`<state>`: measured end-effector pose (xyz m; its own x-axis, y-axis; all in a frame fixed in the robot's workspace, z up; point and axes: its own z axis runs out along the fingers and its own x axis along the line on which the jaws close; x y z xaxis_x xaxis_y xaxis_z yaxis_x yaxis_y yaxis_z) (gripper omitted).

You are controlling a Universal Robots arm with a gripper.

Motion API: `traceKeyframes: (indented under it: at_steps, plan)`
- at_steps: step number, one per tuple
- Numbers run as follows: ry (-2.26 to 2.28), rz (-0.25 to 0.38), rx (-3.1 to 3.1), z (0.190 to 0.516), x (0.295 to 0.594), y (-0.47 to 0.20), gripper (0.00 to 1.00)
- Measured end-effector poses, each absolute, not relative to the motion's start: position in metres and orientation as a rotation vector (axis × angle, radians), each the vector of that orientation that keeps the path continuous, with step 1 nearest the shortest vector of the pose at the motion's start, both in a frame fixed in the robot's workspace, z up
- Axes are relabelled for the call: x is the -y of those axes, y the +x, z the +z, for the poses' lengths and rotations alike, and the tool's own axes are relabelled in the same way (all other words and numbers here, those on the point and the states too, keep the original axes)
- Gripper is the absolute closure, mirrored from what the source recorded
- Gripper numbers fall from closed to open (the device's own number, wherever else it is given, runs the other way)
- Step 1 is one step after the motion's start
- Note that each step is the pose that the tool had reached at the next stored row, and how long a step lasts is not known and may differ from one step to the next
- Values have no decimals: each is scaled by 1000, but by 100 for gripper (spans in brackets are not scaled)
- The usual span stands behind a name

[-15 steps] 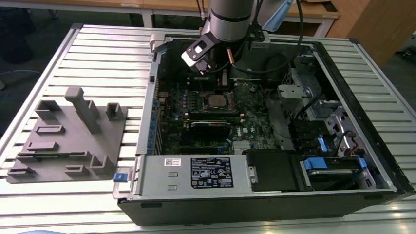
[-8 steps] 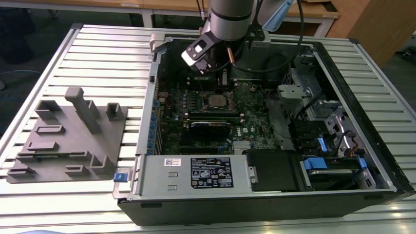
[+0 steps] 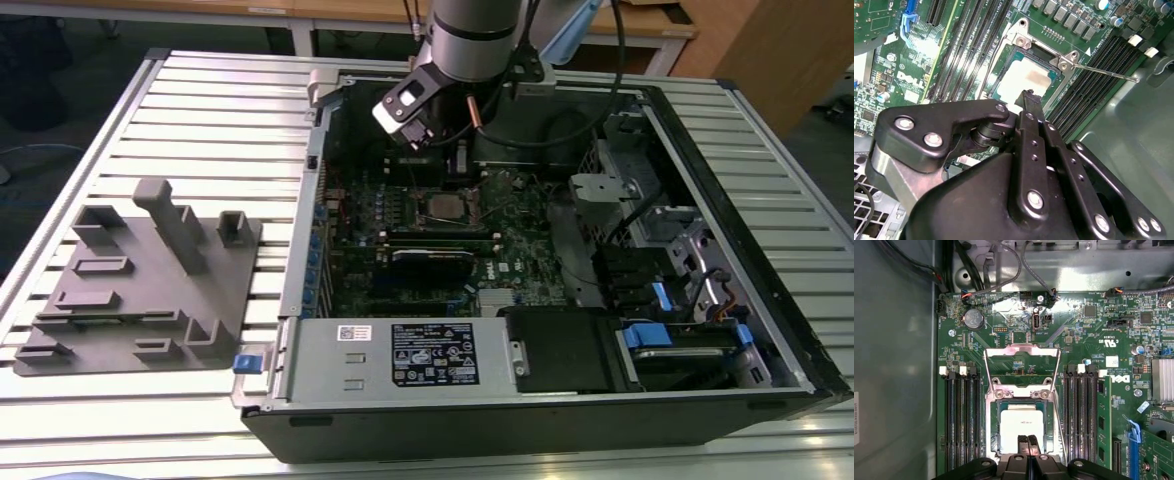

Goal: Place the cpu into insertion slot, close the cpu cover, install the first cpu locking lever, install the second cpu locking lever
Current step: 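Place the cpu into insertion slot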

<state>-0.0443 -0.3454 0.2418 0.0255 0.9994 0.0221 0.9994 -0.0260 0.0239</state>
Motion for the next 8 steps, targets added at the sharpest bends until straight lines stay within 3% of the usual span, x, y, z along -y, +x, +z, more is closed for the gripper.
traceKeyframes:
  at_steps: [8]
  plan:
    - [2249,52,-2191,245,345,-44,90]
